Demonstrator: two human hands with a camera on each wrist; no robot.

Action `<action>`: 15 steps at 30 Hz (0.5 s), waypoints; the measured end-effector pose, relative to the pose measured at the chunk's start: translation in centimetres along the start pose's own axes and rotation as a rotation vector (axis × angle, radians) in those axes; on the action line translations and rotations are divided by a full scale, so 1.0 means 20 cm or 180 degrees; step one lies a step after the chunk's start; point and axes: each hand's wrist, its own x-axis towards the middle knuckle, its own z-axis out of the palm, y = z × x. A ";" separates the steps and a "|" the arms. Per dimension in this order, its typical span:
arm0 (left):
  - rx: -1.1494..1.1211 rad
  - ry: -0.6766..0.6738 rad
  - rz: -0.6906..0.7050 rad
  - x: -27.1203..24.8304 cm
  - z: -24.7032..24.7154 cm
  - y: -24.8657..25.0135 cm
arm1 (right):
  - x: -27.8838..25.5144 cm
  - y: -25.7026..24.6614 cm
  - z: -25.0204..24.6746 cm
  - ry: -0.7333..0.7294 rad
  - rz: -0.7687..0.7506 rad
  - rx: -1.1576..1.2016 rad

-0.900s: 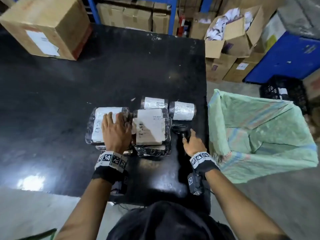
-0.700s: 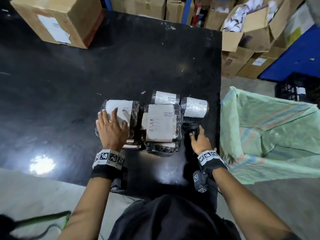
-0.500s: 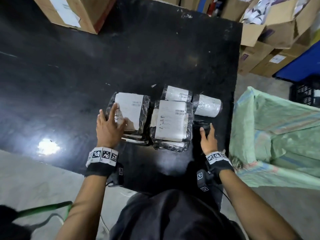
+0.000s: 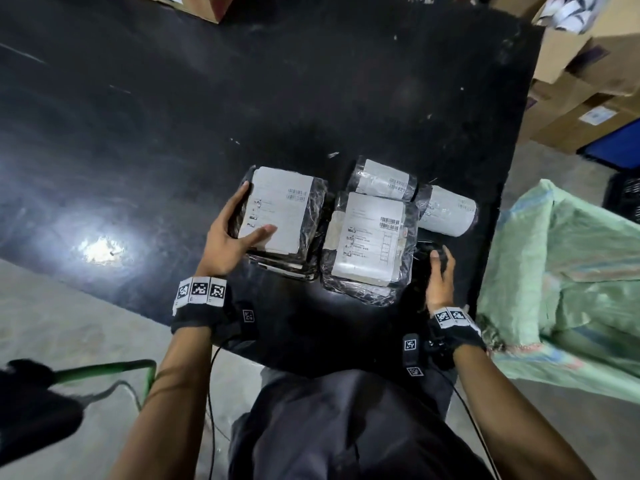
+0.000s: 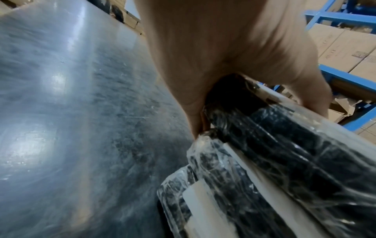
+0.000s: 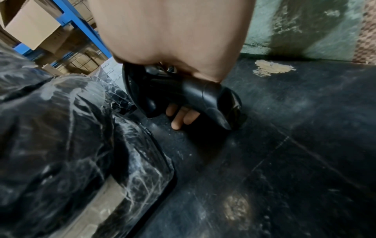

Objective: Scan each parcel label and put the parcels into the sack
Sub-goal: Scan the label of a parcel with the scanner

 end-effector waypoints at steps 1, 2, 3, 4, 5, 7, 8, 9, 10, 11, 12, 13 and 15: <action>-0.0031 -0.0001 0.0025 0.00 0.00 0.00 | 0.00 0.00 0.00 -0.0001 0.0013 0.0020; -0.0065 -0.0018 0.0047 0.00 0.00 0.00 | -0.01 -0.01 0.00 -0.0013 0.0027 0.0043; -0.0077 -0.0038 0.0074 0.00 0.00 0.00 | -0.01 -0.02 0.00 -0.0032 0.0046 0.0071; -0.0063 -0.0050 0.0093 0.01 0.00 -0.01 | -0.02 -0.03 0.00 -0.0054 0.0054 0.0103; -0.0047 -0.0066 0.0115 0.01 -0.01 -0.01 | -0.03 -0.04 -0.01 -0.0077 0.0070 0.0150; -0.0028 -0.0081 0.0156 0.01 -0.01 -0.01 | -0.05 -0.07 -0.01 -0.0116 0.0047 0.0233; 0.0006 -0.0084 0.0186 0.01 -0.01 -0.01 | -0.04 -0.06 -0.01 -0.0119 0.0035 0.0233; 0.0057 -0.0083 0.0211 0.01 -0.01 -0.01 | -0.03 -0.05 -0.01 -0.0114 0.0040 0.0229; 0.0103 -0.0087 0.0231 0.02 -0.01 -0.01 | -0.03 -0.04 0.00 -0.0111 0.0038 0.0230; 0.0138 -0.0095 0.0249 0.02 -0.02 -0.02 | -0.03 -0.04 0.00 -0.0116 0.0047 0.0230; 0.0162 -0.0112 0.0284 0.02 -0.02 -0.02 | -0.02 -0.03 -0.01 -0.0125 0.0059 0.0251; 0.0172 -0.0144 0.0312 0.01 -0.01 -0.02 | -0.02 -0.03 -0.01 -0.0136 0.0078 0.0288; 0.0162 -0.0139 0.0336 0.00 0.01 0.00 | -0.03 -0.04 -0.02 -0.0169 0.0101 0.0320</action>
